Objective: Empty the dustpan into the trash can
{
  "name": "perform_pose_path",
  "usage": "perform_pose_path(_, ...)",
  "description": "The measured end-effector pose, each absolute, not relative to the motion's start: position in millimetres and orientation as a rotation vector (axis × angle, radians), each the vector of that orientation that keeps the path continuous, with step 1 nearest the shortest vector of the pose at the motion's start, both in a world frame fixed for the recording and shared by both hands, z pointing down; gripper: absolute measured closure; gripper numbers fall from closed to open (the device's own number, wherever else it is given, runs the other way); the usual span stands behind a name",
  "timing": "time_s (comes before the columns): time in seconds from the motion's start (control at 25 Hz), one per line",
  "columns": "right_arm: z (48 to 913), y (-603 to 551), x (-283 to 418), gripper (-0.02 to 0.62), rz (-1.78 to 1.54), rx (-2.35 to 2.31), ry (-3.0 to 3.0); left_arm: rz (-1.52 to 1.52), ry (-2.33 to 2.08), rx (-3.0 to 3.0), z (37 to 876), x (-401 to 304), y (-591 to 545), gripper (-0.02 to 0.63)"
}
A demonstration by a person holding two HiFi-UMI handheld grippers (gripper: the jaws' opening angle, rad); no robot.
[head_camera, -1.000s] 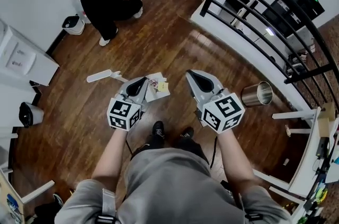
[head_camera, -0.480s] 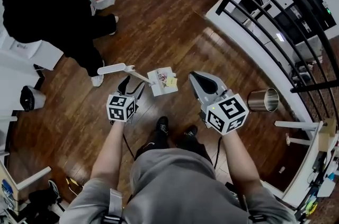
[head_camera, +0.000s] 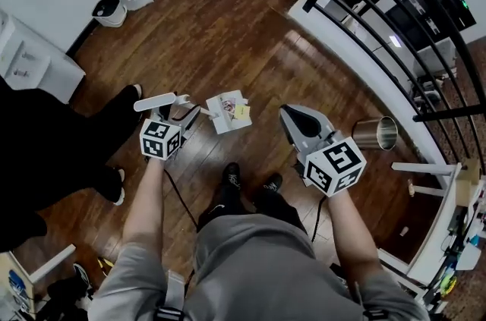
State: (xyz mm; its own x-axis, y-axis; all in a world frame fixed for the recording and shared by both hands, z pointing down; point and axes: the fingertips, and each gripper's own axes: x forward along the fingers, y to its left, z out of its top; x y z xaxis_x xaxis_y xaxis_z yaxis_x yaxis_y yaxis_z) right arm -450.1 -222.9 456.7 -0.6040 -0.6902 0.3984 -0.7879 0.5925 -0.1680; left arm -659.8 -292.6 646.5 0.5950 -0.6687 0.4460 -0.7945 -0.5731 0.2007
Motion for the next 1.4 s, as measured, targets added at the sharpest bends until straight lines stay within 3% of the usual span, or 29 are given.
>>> perform_pose_path(0.28,460.8,-218.2,-436.0,0.597,0.488,1.241,-2.511,0.450,-1.179,2.517,636.6,-638.9,-304.7,0.282)
perform_pose_path(0.52,459.6,-215.6,-422.8,0.597,0.497,1.280,-2.498,0.478,-1.284,2.486,637.2,-645.1,-309.0,0.417)
perform_pose_path(1.4,457.8,-200.0,-389.3,0.597,0.507,1.398,-2.476,0.415,-1.195,2.652,586.4,-594.5,-311.1,0.405)
